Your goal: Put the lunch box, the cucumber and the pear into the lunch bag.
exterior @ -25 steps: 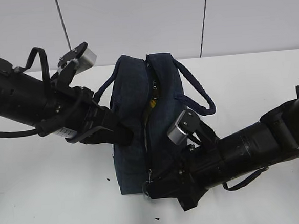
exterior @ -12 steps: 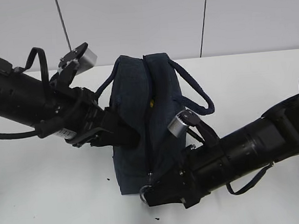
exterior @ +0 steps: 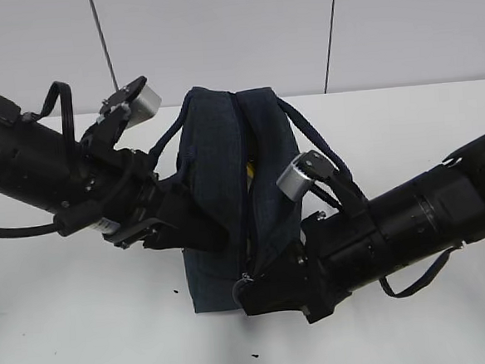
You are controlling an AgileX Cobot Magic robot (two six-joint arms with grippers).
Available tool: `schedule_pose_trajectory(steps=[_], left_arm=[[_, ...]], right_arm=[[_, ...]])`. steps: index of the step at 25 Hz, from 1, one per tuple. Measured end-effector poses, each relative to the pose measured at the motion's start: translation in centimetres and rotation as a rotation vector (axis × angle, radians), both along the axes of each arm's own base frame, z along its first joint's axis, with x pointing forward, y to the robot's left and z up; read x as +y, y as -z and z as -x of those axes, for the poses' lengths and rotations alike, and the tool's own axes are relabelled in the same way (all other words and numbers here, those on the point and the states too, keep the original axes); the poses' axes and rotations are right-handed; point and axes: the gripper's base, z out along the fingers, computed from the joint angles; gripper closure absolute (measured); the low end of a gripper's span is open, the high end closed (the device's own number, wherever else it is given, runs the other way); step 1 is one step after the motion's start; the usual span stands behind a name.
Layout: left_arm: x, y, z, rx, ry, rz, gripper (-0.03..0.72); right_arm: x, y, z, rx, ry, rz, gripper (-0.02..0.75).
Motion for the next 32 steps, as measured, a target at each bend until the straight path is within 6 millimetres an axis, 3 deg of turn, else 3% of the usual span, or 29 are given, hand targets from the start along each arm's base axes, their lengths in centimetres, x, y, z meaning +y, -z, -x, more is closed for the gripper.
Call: schedule_pose_trajectory(steps=[15, 32], left_arm=[[0.2, 0.2, 0.3, 0.002, 0.048, -0.031, 0.316], [0.2, 0.3, 0.4, 0.002, 0.059, -0.040, 0.321]], right_arm=[[-0.2, -3.0, 0.5, -0.045, 0.018, -0.021, 0.732], [0.5, -5.9, -1.2, -0.098, -0.003, -0.057, 0.732]])
